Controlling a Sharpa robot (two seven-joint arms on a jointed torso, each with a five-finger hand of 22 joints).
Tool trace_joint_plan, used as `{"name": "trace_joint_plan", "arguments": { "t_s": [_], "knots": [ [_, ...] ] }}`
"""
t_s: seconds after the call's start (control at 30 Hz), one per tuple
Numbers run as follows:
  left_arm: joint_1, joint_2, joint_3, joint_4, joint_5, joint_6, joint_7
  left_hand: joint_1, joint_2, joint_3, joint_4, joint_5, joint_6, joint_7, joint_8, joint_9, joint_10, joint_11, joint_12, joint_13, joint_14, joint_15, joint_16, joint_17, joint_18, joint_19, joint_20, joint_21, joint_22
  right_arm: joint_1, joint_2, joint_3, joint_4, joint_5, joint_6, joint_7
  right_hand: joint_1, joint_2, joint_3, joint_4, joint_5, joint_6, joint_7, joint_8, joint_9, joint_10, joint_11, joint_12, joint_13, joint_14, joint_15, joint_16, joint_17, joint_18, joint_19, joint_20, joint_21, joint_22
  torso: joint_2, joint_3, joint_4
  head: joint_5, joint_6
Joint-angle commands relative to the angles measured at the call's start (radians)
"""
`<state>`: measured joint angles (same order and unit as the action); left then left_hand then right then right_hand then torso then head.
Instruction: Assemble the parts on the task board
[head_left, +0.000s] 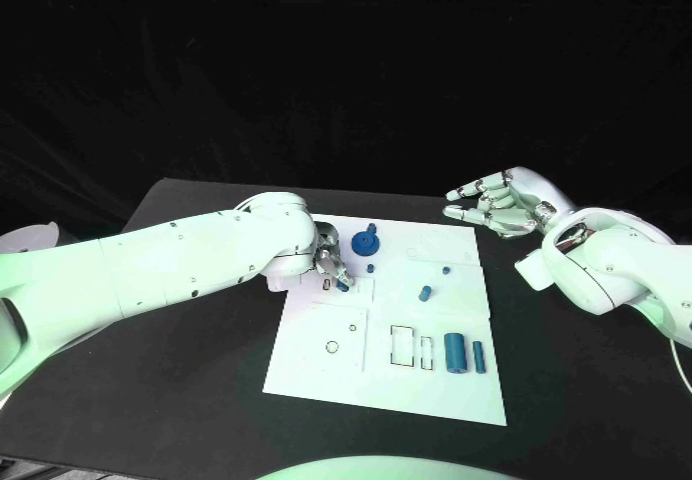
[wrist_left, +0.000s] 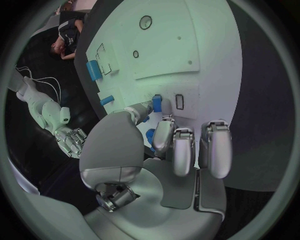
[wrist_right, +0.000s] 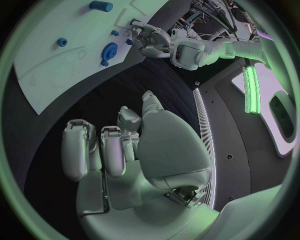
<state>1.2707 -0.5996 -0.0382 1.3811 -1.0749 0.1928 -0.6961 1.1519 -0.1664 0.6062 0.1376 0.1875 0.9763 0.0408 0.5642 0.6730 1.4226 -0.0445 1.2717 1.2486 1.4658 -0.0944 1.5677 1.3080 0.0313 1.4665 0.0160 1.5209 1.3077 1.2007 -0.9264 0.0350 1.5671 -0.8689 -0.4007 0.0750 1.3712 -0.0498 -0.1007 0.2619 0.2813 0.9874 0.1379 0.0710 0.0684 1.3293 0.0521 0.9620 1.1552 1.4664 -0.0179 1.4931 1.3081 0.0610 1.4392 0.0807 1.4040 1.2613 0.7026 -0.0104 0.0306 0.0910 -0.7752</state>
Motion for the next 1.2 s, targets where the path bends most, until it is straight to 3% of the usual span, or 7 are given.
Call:
{"name": "trace_joint_plan", "arguments": {
  "t_s": [0.03, 0.5, 0.83, 0.97, 1.2],
  "knots": [
    [-0.005, 0.009, -0.004, -0.003, 0.018, 0.041, -0.016, -0.015, 0.005, -0.011, 0.005, 0.002, 0.028, -0.022, -0.005, -0.002, 0.007, -0.003, 0.007, 0.007, 0.105, -0.004, 0.003, 0.263, -0.012, 0.066, -0.002, 0.003, 0.185, -0.001, -0.001, 0.0, 0.006, -0.017, -0.008, 0.004, 0.007, 0.004, -0.004, -0.003, 0.031, 0.005, -0.001, 0.002, 0.001, -0.007, -0.004, -0.002, -0.002, 0.08, -0.008, -0.006, 0.166, 0.005, -0.007, -0.003, -0.007, -0.001, 0.0, -0.0002, 0.0004, -0.001, -0.001],
    [-0.005, 0.028, -0.004, -0.034, 0.019, 0.083, -0.026, -0.064, 0.037, -0.041, 0.031, 0.005, 0.059, -0.028, -0.017, -0.009, 0.031, -0.008, 0.048, 0.055, 0.105, -0.007, 0.003, 0.263, -0.013, 0.068, -0.006, 0.006, 0.19, -0.001, -0.006, 0.0, 0.013, -0.021, -0.018, 0.005, 0.008, 0.006, -0.006, -0.003, 0.042, 0.005, -0.001, 0.001, 0.001, -0.007, -0.004, -0.002, -0.003, 0.08, -0.009, -0.006, 0.166, 0.005, -0.007, -0.003, -0.007, -0.001, 0.0, -0.0007, -0.0006, -0.002, -0.002],
    [-0.005, 0.038, -0.005, -0.049, 0.019, 0.097, -0.028, -0.094, 0.048, -0.054, 0.047, 0.004, 0.073, -0.03, -0.025, -0.015, 0.039, -0.009, 0.059, 0.07, 0.105, -0.008, 0.003, 0.263, -0.015, 0.072, -0.007, 0.011, 0.199, -0.001, -0.009, 0.0, 0.016, -0.02, -0.018, 0.006, 0.009, 0.006, -0.007, -0.004, 0.044, 0.005, -0.001, 0.001, 0.001, -0.008, -0.004, -0.004, -0.005, 0.079, -0.009, -0.007, 0.165, 0.006, -0.007, -0.003, -0.008, -0.002, 0.0, -0.0006, 0.0008, -0.005, -0.004],
    [-0.005, 0.041, -0.005, -0.054, 0.019, 0.1, -0.029, -0.119, 0.045, -0.071, 0.06, 0.003, 0.082, -0.03, -0.029, -0.018, 0.042, -0.01, 0.063, 0.075, 0.105, -0.008, 0.003, 0.263, -0.016, 0.074, -0.007, 0.014, 0.203, -0.001, -0.009, 0.0, 0.017, -0.019, -0.018, 0.006, 0.009, 0.005, -0.007, -0.004, 0.045, 0.005, -0.001, 0.001, 0.001, -0.009, -0.004, -0.007, -0.007, 0.079, -0.009, -0.008, 0.164, 0.006, -0.008, -0.003, -0.009, -0.003, 0.0, -0.0006, 0.0008, -0.005, -0.003],
    [-0.005, 0.042, -0.005, -0.058, 0.019, 0.105, -0.033, -0.178, 0.015, -0.159, 0.095, -0.002, 0.1, -0.03, -0.034, -0.025, 0.045, -0.01, 0.062, 0.079, 0.105, -0.007, 0.003, 0.263, -0.018, 0.078, -0.006, 0.018, 0.211, -0.001, -0.011, 0.0, 0.017, -0.017, -0.017, 0.008, 0.004, 0.002, -0.014, -0.001, 0.046, 0.004, -0.001, 0.001, 0.001, -0.011, -0.003, -0.011, -0.011, 0.079, -0.009, -0.009, 0.163, 0.006, -0.008, -0.003, -0.01, -0.005, -0.001, -0.0011, 0.001, -0.004, -0.003]
  ]
}}
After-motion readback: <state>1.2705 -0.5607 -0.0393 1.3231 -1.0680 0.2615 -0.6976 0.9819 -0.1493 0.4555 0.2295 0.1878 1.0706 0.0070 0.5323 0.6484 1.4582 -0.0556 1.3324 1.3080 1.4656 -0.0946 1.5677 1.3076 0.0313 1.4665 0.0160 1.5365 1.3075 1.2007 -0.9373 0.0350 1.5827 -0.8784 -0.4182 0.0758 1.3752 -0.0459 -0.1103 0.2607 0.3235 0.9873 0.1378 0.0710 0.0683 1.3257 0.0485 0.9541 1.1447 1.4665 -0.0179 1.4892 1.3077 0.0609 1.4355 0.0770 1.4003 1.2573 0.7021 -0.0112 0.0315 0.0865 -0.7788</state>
